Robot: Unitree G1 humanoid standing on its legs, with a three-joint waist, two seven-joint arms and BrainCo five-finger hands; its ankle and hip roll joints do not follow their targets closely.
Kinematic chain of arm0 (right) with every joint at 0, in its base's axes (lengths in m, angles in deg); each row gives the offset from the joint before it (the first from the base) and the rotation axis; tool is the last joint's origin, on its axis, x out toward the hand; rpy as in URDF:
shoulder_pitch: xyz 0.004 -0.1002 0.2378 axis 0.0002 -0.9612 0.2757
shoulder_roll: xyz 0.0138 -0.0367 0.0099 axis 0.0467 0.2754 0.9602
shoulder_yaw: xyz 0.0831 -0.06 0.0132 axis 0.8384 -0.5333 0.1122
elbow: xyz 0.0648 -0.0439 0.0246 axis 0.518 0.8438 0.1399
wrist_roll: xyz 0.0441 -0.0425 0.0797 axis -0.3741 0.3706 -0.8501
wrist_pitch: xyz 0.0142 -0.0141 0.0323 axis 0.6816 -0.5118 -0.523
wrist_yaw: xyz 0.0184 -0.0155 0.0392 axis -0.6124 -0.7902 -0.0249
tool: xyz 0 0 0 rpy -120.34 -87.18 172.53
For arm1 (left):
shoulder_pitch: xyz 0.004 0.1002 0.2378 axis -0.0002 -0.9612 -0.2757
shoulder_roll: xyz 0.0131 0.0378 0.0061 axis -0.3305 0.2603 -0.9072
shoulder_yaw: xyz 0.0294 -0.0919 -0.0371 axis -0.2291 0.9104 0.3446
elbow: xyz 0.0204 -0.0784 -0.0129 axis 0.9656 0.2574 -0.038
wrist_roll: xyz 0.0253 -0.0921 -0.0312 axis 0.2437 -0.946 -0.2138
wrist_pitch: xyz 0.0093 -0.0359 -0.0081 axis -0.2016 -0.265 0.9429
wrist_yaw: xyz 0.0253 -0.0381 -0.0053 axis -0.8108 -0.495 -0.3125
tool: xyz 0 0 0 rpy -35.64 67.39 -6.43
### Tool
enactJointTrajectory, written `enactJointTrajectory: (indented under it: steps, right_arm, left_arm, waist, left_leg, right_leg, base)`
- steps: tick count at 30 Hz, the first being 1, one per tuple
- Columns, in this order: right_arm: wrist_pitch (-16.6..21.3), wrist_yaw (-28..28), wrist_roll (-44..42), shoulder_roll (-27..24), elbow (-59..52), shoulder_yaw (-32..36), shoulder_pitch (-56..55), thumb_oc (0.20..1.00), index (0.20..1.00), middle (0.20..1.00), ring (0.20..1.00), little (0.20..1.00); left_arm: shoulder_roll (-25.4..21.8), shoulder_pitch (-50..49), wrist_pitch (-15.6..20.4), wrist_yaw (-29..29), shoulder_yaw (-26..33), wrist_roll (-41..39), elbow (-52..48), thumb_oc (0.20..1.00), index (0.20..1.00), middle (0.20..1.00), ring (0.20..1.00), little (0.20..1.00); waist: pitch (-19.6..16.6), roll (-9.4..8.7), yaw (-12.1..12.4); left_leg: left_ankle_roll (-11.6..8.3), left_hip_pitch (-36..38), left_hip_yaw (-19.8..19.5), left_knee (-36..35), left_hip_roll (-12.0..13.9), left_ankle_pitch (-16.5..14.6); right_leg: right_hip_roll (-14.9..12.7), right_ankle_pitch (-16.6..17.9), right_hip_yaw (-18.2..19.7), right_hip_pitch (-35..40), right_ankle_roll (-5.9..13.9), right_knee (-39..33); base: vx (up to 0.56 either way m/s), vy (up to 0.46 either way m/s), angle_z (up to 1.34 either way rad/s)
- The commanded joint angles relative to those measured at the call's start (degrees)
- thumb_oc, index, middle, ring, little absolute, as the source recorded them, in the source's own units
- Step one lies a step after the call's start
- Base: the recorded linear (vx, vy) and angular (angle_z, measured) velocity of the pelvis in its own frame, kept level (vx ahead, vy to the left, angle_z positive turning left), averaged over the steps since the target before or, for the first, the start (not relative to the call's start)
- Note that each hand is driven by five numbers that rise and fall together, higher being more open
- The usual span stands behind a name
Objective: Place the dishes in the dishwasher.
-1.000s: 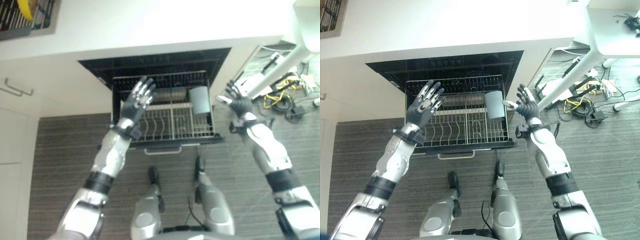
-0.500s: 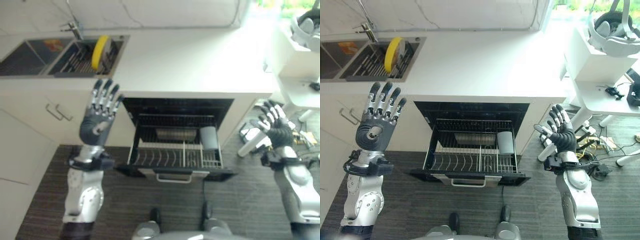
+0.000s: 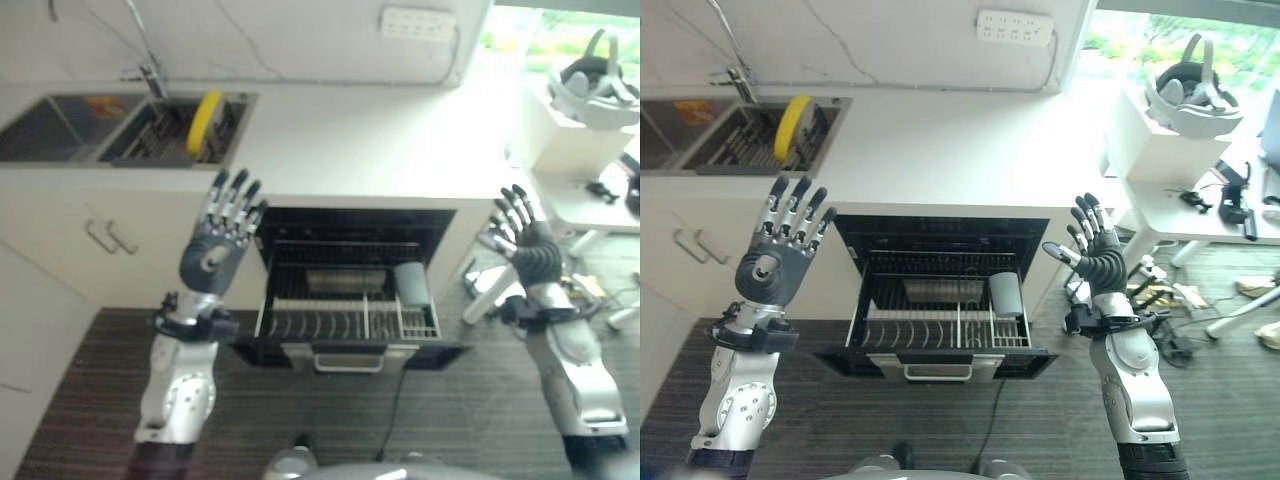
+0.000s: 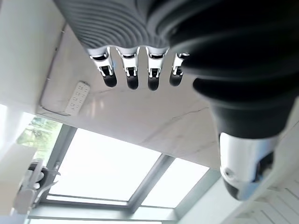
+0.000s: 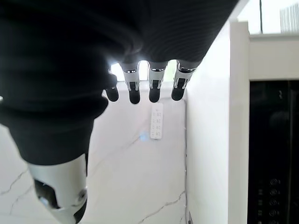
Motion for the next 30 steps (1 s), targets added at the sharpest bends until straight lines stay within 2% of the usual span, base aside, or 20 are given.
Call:
enactJointTrajectory:
  steps: [1, 2, 3, 4, 6, 8, 11, 14, 16, 17, 18, 19, 20, 22, 24, 25, 26, 28, 29, 30]
  right_arm:
    - [4.0, -0.7, -0.6, -0.5, -3.8, 2.7, 2.8, 1.000, 1.000, 1.000, 1.000, 1.000]
    - [4.1, -1.1, -0.7, -0.7, -3.6, 2.9, 2.9, 1.000, 1.000, 1.000, 1.000, 1.000]
    - [3.8, -2.0, -1.1, -1.5, -3.5, 3.5, 3.4, 1.000, 1.000, 1.000, 1.000, 1.000]
    - [3.4, -2.4, -1.2, -2.1, -3.6, 3.7, 3.8, 1.000, 1.000, 1.000, 1.000, 1.000]
    - [3.1, -2.2, -1.5, -4.0, -4.6, 4.1, 4.1, 1.000, 1.000, 1.000, 1.000, 1.000]
    - [2.6, -1.9, -1.7, -4.9, -5.1, 4.5, 4.0, 1.000, 1.000, 1.000, 1.000, 1.000]
    - [1.3, -1.5, -2.8, -6.5, -5.7, 6.0, 4.0, 1.000, 1.000, 1.000, 1.000, 1.000]
    - [1.0, -1.5, -2.7, -7.5, -5.9, 6.7, 4.5, 1.000, 1.000, 1.000, 1.000, 1.000]
    - [1.4, -2.1, -2.6, -7.3, -5.6, 7.2, 4.6, 1.000, 1.000, 1.000, 1.000, 1.000]
    - [2.4, -2.7, -2.7, -6.7, -5.8, 8.2, 3.6, 1.000, 1.000, 1.000, 1.000, 1.000]
    - [2.9, -3.1, -3.3, -6.2, -6.3, 9.0, 2.5, 1.000, 1.000, 1.000, 1.000, 1.000]
    - [3.5, -3.1, -4.4, -5.1, -7.0, 9.9, 1.2, 1.000, 1.000, 1.000, 1.000, 1.000]
    - [3.6, -3.1, -4.5, -4.9, -7.1, 10.0, 1.0, 1.000, 1.000, 1.000, 1.000, 1.000]
    - [3.7, -2.5, -3.6, -2.9, -7.3, 10.4, 0.0, 1.000, 1.000, 1.000, 1.000, 1.000]
    - [3.6, -1.5, -2.0, -1.3, -6.7, 8.3, 0.7, 1.000, 1.000, 1.000, 1.000, 1.000]
    - [3.4, -1.2, -0.7, -0.9, -6.4, 7.0, 1.7, 1.000, 1.000, 1.000, 1.000, 1.000]
    - [3.8, -2.4, -0.2, -1.3, -6.0, 6.0, 2.4, 1.000, 1.000, 1.000, 1.000, 1.000]
    - [3.8, -4.9, 0.5, -2.7, -5.7, 5.2, 3.9, 1.000, 1.000, 1.000, 1.000, 1.000]
    - [3.8, -5.1, 0.4, -3.0, -5.5, 4.7, 4.5, 1.000, 1.000, 1.000, 1.000, 1.000]
    - [3.9, -4.8, 0.4, -3.3, -5.1, 4.0, 5.1, 1.000, 1.000, 1.000, 1.000, 1.000]
  left_arm:
    - [-1.0, 4.4, 0.3, 0.4, 1.3, -1.4, -2.0, 1.000, 1.000, 1.000, 1.000, 1.000]
    - [-0.9, 4.6, 0.1, 0.2, 0.9, -1.7, -2.1, 1.000, 1.000, 1.000, 1.000, 1.000]
    - [-0.9, 5.1, -0.6, 0.2, 0.6, -3.5, -2.3, 1.000, 1.000, 1.000, 1.000, 1.000]
    - [-0.9, 5.6, -0.9, 0.1, 0.4, -4.2, -2.6, 1.000, 1.000, 1.000, 1.000, 1.000]
    - [-0.7, 4.9, -0.1, -0.5, 0.6, -6.2, -4.0, 1.000, 1.000, 1.000, 1.000, 1.000]
    - [-0.3, 4.5, 0.1, -0.6, 0.8, -6.9, -4.2, 1.000, 1.000, 1.000, 1.000, 1.000]
    - [0.4, 4.1, 0.5, 1.0, 0.6, -6.9, -4.0, 1.000, 1.000, 1.000, 1.000, 1.000]
    - [0.2, 4.5, 1.0, 1.8, 0.6, -7.9, -3.7, 1.000, 1.000, 1.000, 1.000, 1.000]
    - [-0.1, 5.4, 0.6, 2.2, 0.8, -7.7, -3.1, 1.000, 1.000, 1.000, 1.000, 1.000]
    - [-0.8, 5.9, -0.7, 2.4, 1.1, -7.4, -3.1, 1.000, 1.000, 1.000, 1.000, 1.000]
    - [-1.1, 6.0, -1.9, 2.7, 1.4, -7.6, -3.4, 1.000, 1.000, 1.000, 1.000, 1.000]
    - [-1.4, 5.8, -2.9, 3.2, 1.6, -6.7, -3.6, 1.000, 1.000, 1.000, 1.000, 1.000]
    - [-1.5, 5.8, -3.0, 3.3, 1.6, -6.6, -3.7, 1.000, 1.000, 1.000, 1.000, 1.000]
    - [-1.9, 5.3, -4.1, 4.0, 2.0, -6.9, -3.8, 1.000, 1.000, 1.000, 1.000, 1.000]
    - [-2.6, 5.0, -4.1, 3.5, 2.7, -6.5, -4.0, 1.000, 1.000, 1.000, 1.000, 1.000]
    - [-2.6, 4.9, -3.9, 3.1, 3.0, -6.2, -4.4, 1.000, 1.000, 1.000, 1.000, 1.000]
    - [-2.8, 5.2, -3.7, 3.4, 2.8, -6.9, -4.2, 1.000, 1.000, 1.000, 1.000, 1.000]
    - [-1.7, 6.3, -3.5, 3.6, 1.3, -7.4, -3.9, 1.000, 1.000, 1.000, 1.000, 1.000]
    - [-1.6, 6.7, -3.0, 3.1, 0.6, -7.1, -3.8, 1.000, 1.000, 1.000, 1.000, 1.000]
    - [-1.3, 7.2, -2.4, 2.7, 0.2, -6.4, -3.6, 1.000, 1.000, 1.000, 1.000, 1.000]
  waist:
    - [0.3, -3.11, -1.5]
    - [0.5, -3.37, -1.7]
    - [0.9, -3.64, -2.2]
    - [1.1, -3.66, -2.6]
    - [0.4, -3.15, -3.4]
    - [0.0, -2.89, -3.8]
    - [-0.6, -2.36, -4.8]
    - [-0.6, -1.59, -5.7]
    - [-0.6, -1.51, -6.3]
    - [-0.7, -1.93, -6.4]
    - [-0.7, -2.25, -6.1]
    - [-0.6, -2.92, -5.9]
    - [-0.6, -3.11, -5.8]
    - [-0.3, -3.68, -5.5]
    - [-0.2, -3.54, -3.6]
    - [-0.1, -3.34, -2.4]
    - [0.0, -3.24, -2.0]
    - [-0.4, -3.79, -1.9]
    - [-0.4, -4.07, -1.8]
    - [-0.4, -4.21, -1.4]
  left_leg:
    - [2.73, -3.3, -1.9, 4.3, -7.3, -5.5]
    - [2.11, -5.0, -0.4, 7.5, -6.6, -6.3]
    - [1.00, -6.2, 1.7, 9.4, -4.2, -6.5]
    - [0.50, -6.2, 1.8, 9.5, -2.7, -6.4]
    - [-1.54, -3.5, -2.3, 4.7, 1.1, -3.5]
    - [-2.91, -2.3, -4.4, 2.1, 3.5, -1.7]
    - [-4.90, -0.5, -4.6, -0.8, 8.2, 0.5]
    - [-5.54, 0.8, -3.2, -1.5, 8.8, 0.0]
    - [-5.42, 1.4, -1.7, -1.4, 7.6, -1.1]
    - [-4.55, 1.6, -1.8, -2.1, 5.6, -2.0]
    - [-3.76, 1.5, -2.9, -2.4, 4.1, -2.7]
    - [-2.72, 1.5, -3.9, -2.8, 2.2, -3.5]
    - [-2.50, 1.5, -4.0, -2.9, 1.9, -3.6]
    - [-1.44, 1.6, -4.7, -3.0, 0.3, -4.7]
    - [-0.06, 1.5, -3.7, -3.0, -0.4, -5.3]
    - [0.85, 1.3, -2.9, -3.0, -0.6, -5.2]
    - [2.17, 0.7, -4.1, -2.9, -1.5, -5.4]
    - [2.95, -0.4, -7.0, -3.0, -4.4, -4.5]
    - [2.92, -0.3, -7.4, -3.0, -5.1, -4.5]
    - [2.81, 0.0, -7.1, -3.0, -5.3, -4.5]
  right_leg:
    - [-1.4, -2.6, -0.1, 4.8, 0.18, -2.8]
    - [-2.2, -2.1, -0.9, 5.0, 0.11, -2.9]
    - [-3.3, -1.7, -2.1, 4.8, 0.12, -2.8]
    - [-3.7, -1.4, -2.6, 4.4, 0.13, -2.7]
    - [-4.3, -0.9, -1.4, 3.0, 0.26, -2.7]
    - [-4.6, -1.2, -0.1, 2.7, 0.29, -2.4]
    - [-6.4, -1.5, 0.9, 2.2, 0.94, -1.9]
    - [-8.9, -0.9, 0.8, 1.3, 2.67, -1.4]
    - [-11.7, 0.7, 0.5, 0.5, 5.38, -1.3]
    - [-14.0, 2.4, 0.3, 0.0, 7.56, -1.2]
    - [-15.1, 3.4, 0.4, -0.4, 8.43, -1.0]
    - [-17.0, 6.1, 0.1, -1.7, 9.03, -0.2]
    - [-17.3, 6.6, 0.1, -1.9, 9.16, -0.1]
    - [-19.2, 10.2, -0.1, -4.0, 9.57, 1.7]
    - [-18.7, 9.5, -3.9, -4.2, 9.08, 4.3]
    - [-17.0, 7.6, -5.6, -4.2, 8.64, 6.4]
    - [-11.4, 2.8, -3.8, -3.8, 7.30, 8.3]
    - [-2.6, -0.6, -0.2, -3.9, 3.58, 7.9]
    - [-2.1, -0.4, -1.0, -3.8, 3.00, 6.5]
    - [-3.1, 0.0, -3.0, -3.4, 2.82, 5.0]
  base:
    - [-0.11, -0.127, 0.04]
    - [-0.14, -0.051, 0.08]
    - [-0.13, 0.037, 0.28]
    - [-0.13, 0.198, 0.35]
    - [-0.06, 0.328, 0.21]
    - [0.02, 0.301, -0.17]
    - [0.03, 0.487, -0.33]
    - [0.00, 0.541, -0.21]
    - [0.02, 0.583, 0.00]
    - [0.04, 0.589, 0.07]
    - [0.05, 0.627, 0.11]
    - [0.02, 0.392, 0.11]
    - [0.01, 0.394, 0.20]
    - [-0.01, 0.347, 0.20]
    - [-0.08, 0.338, -0.15]
    - [-0.10, 0.327, -0.41]
    - [-0.10, 0.343, -0.64]
    - [-0.04, 0.264, -0.06]
    - [-0.01, 0.116, 0.49]
    - [0.01, 0.007, 0.49]
